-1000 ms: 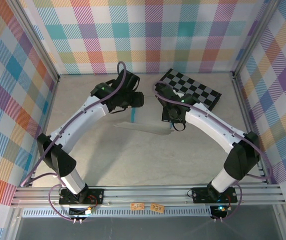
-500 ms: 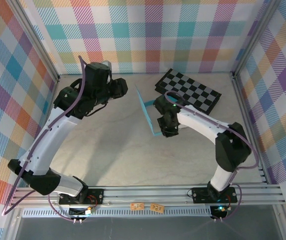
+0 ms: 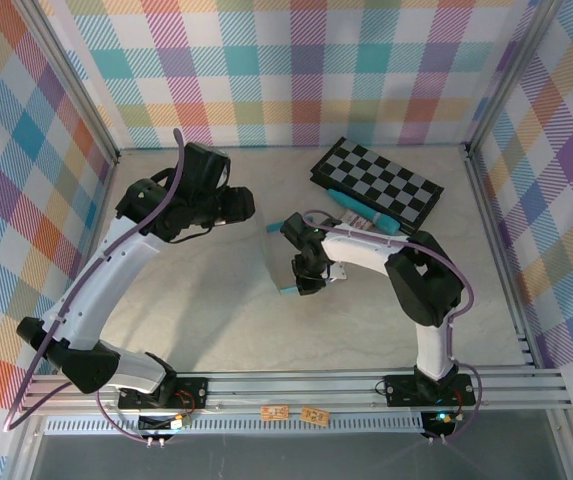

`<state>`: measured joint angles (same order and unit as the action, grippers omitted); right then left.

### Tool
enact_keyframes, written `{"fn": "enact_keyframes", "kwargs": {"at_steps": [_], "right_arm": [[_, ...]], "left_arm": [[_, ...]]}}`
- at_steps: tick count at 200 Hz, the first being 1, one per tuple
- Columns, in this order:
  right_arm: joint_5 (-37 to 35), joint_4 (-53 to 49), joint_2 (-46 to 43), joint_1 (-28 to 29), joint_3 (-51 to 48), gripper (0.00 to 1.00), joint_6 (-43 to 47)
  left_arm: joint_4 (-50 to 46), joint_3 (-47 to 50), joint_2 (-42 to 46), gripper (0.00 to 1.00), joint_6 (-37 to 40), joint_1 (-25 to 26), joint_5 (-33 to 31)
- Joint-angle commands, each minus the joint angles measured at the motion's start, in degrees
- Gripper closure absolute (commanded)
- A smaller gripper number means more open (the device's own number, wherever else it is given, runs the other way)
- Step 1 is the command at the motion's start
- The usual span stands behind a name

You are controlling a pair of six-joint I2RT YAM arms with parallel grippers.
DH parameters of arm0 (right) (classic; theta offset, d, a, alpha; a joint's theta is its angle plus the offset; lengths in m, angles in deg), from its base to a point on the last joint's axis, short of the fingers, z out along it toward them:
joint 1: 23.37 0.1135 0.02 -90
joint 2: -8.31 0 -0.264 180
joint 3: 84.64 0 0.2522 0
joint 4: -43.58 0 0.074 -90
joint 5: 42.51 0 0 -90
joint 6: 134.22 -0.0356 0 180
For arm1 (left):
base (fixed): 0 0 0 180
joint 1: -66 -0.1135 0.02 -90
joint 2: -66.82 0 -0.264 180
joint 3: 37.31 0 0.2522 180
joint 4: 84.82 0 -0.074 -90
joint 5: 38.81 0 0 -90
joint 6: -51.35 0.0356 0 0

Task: Fold the paper box

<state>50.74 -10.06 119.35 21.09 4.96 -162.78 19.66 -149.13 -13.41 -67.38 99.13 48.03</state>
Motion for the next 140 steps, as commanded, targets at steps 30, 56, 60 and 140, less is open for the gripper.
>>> {"fn": "enact_keyframes", "kwargs": {"at_steps": [30, 56, 60, 140], "right_arm": [[-2.6, -5.0, -5.2, -1.0, 1.0, 0.49, -9.2], [-9.7, -12.0, -11.3, -3.6, 6.0, 0.44, 6.8], [-10.9, -12.2, -12.2, -4.1, 6.7, 0.43, 10.1], [3.6, -28.1, -0.5, -5.7, 41.4, 0.38, 87.4]], "left_arm": [[-7.8, -0.6, -0.8, 0.52, 1.4, -1.2, 2.0], [-8.0, -1.1, -0.5, 0.51, 1.4, -1.6, 0.1], [-7.8, -1.2, -0.3, 0.51, 1.3, -1.6, -0.4], [20.3, 26.1, 24.6, 0.54, -4.0, -10.1, 5.0]]}}
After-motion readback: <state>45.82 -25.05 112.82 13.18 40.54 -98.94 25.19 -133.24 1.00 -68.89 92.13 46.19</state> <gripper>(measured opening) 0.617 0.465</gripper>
